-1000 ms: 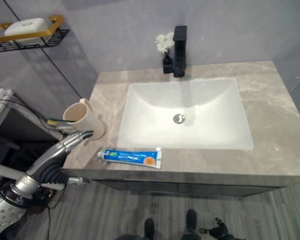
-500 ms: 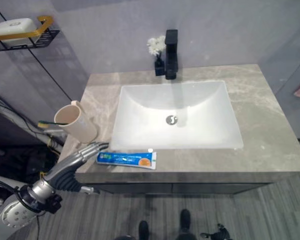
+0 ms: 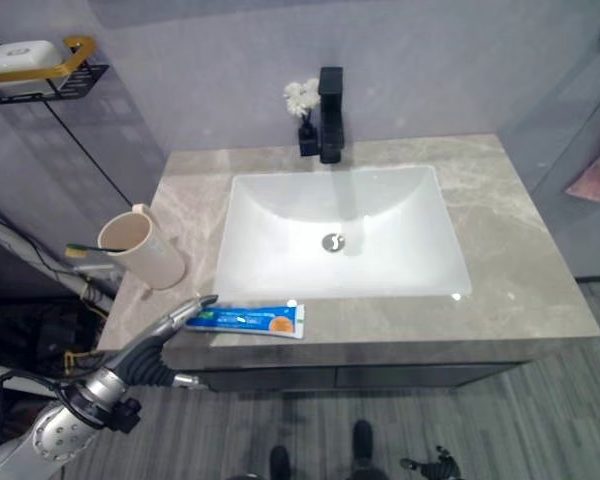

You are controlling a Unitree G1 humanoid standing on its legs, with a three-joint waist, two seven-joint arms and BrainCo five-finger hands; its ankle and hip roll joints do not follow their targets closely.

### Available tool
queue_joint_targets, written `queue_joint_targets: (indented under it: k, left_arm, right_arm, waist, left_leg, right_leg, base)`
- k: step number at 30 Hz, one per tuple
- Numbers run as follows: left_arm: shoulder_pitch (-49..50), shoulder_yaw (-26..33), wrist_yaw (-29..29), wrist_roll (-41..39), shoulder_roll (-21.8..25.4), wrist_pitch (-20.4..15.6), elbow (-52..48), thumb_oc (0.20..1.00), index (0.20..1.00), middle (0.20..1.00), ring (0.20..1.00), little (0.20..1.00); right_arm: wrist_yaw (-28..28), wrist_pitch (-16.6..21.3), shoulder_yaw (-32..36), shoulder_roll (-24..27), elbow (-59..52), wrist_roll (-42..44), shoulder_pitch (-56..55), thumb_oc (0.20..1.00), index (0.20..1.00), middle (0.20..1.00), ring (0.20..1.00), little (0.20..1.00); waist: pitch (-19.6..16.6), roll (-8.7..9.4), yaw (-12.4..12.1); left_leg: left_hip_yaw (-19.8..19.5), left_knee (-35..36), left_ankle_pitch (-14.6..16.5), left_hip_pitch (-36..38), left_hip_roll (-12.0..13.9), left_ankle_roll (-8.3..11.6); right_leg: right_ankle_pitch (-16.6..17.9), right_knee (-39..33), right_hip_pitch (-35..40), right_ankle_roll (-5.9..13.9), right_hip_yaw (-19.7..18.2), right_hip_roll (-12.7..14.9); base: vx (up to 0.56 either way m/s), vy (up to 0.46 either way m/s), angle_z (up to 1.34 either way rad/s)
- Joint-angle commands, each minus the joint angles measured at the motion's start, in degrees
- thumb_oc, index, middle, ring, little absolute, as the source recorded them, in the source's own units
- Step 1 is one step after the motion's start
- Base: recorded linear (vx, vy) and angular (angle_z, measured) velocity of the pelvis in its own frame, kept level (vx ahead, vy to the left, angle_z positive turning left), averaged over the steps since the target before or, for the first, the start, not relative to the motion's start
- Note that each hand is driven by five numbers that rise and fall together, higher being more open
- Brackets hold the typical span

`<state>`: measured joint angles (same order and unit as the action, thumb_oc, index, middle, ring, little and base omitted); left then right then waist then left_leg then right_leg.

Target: Put brush and paste in cup on sink, flatten towel.

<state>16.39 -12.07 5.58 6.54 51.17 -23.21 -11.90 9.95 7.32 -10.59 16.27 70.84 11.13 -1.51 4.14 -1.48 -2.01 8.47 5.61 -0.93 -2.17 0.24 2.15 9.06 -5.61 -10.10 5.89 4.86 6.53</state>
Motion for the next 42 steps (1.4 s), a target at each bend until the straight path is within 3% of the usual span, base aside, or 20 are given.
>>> queue_joint_targets:
  k: [1, 19, 21, 23, 32, 35, 37, 38, 39, 42]
  left_arm:
    - [-2.52, 1.98, 0.13, -3.10, -0.76, -0.81, -1.77, 1.000, 1.000, 1.000, 1.000, 1.000]
    - [-2.86, 0.77, -0.98, -2.36, -0.21, 0.06, 0.10, 1.000, 1.000, 1.000, 1.000, 1.000]
    - [-3.05, 0.47, -1.00, -1.83, -0.06, 0.09, 0.39, 0.956, 0.956, 0.956, 0.956, 0.956]
    - [-3.13, 0.34, -1.12, -1.79, -0.02, 0.04, 0.59, 1.000, 1.000, 1.000, 1.000, 1.000]
    - [-3.43, -0.36, -1.37, -0.77, 0.20, 0.20, 1.32, 1.000, 1.000, 1.000, 1.000, 1.000]
    - [-3.66, -0.73, -1.44, -0.60, 0.29, 0.22, 1.57, 0.925, 0.925, 0.925, 0.925, 0.925]
    - [-3.89, -1.14, -1.52, -0.42, 0.30, 0.27, 1.97, 0.815, 0.815, 0.815, 0.815, 0.815]
    - [-4.07, -1.35, -1.63, -0.29, 0.46, 0.36, 2.12, 0.693, 0.693, 0.693, 0.693, 0.693]
    - [-4.45, -1.64, -1.77, 0.20, 0.70, 0.38, 2.45, 0.620, 0.620, 0.620, 0.620, 0.620]
    - [-4.68, -2.22, -2.11, 0.77, 0.72, 0.52, 3.21, 0.583, 0.583, 0.583, 0.583, 0.583]
  right_arm:
    - [0.69, 1.26, -0.24, -0.46, 0.39, 2.52, 2.64, 1.000, 1.000, 1.000, 1.000, 1.000]
    - [1.18, 1.12, -1.53, -0.30, -0.61, 0.98, 2.87, 1.000, 1.000, 1.000, 1.000, 1.000]
    - [1.26, 1.09, -1.71, -0.31, -0.76, 0.67, 2.87, 1.000, 1.000, 1.000, 1.000, 1.000]
    - [1.31, 1.11, -1.93, -0.31, -0.86, 0.37, 2.91, 1.000, 1.000, 1.000, 1.000, 1.000]
    - [1.49, 1.04, -2.41, -0.24, -0.93, -0.49, 2.77, 1.000, 1.000, 1.000, 1.000, 1.000]
    - [1.54, 1.06, -2.48, -0.19, -1.08, -0.62, 2.69, 1.000, 1.000, 1.000, 1.000, 1.000]
    - [1.69, 1.00, -2.53, -0.18, -0.84, -0.64, 2.73, 1.000, 1.000, 1.000, 1.000, 1.000]
    - [1.72, 1.02, -2.56, -0.22, -0.86, -0.60, 2.75, 1.000, 1.000, 1.000, 1.000, 1.000]
    - [1.78, 1.11, -2.66, -0.19, -1.16, -0.71, 2.68, 1.000, 1.000, 1.000, 1.000, 1.000]
    - [1.75, 1.07, -2.58, -0.11, -1.11, -0.66, 2.65, 1.000, 1.000, 1.000, 1.000, 1.000]
  waist:
    - [1.98, 1.33, 0.52]
    - [2.65, 1.86, 0.55]
    - [2.67, 1.93, 0.61]
    - [2.67, 1.98, 0.62]
    - [2.64, 2.09, 0.76]
    - [2.62, 2.12, 0.92]
    - [2.56, 2.10, 0.93]
    - [2.55, 2.08, 0.91]
    - [2.53, 2.09, 1.04]
    - [2.39, 2.12, 1.08]
  left_leg:
    - [-0.33, -0.61, 0.71, -0.21, -0.10, 1.10]
    - [-0.12, -0.61, 0.62, -1.22, -0.42, 0.85]
    - [-0.01, -0.61, 0.68, -1.19, -0.39, 0.83]
    - [0.09, -0.61, 0.75, -1.11, -0.45, 0.81]
    - [0.49, -0.67, 0.96, -0.72, -0.39, 0.73]
    - [0.58, -0.67, 1.03, -0.49, -0.35, 0.72]
    - [0.69, -0.67, 1.06, -0.37, -0.31, 0.72]
    - [0.75, -0.66, 1.10, -0.30, -0.28, 0.74]
    - [0.84, -0.65, 1.12, -0.19, -0.27, 0.76]
    - [0.92, -0.64, 1.18, -0.01, -0.21, 0.77]
  right_leg:
    - [-2.11, 0.61, 3.74, 5.63, -1.93, 3.00]
    - [-1.55, 0.61, 2.32, 5.61, -2.32, 3.18]
    - [-1.56, 0.61, 2.33, 5.62, -2.38, 3.19]
    - [-1.55, 0.61, 2.33, 5.65, -2.46, 3.19]
    - [-1.46, 0.61, 2.36, 5.70, -2.78, 3.08]
    - [-1.46, 0.61, 2.48, 5.69, -2.93, 3.03]
    - [-1.48, 0.61, 2.50, 5.69, -2.99, 3.04]
    - [-1.48, 0.61, 2.50, 5.68, -2.99, 3.03]
    - [-1.40, 0.61, 2.50, 5.73, -3.06, 2.96]
    - [-1.40, 0.61, 2.57, 5.76, -3.19, 2.93]
  base:
    - [0.00, 0.000, 0.00]
    - [0.00, 0.002, -0.02]
    - [0.00, 0.000, 0.00]
    - [0.00, 0.000, 0.00]
    - [0.00, 0.000, 0.00]
    - [0.00, 0.000, 0.00]
    - [0.00, 0.000, 0.00]
    - [0.00, 0.000, 0.00]
    - [0.00, 0.000, 0.00]
    - [0.00, 0.000, 0.00]
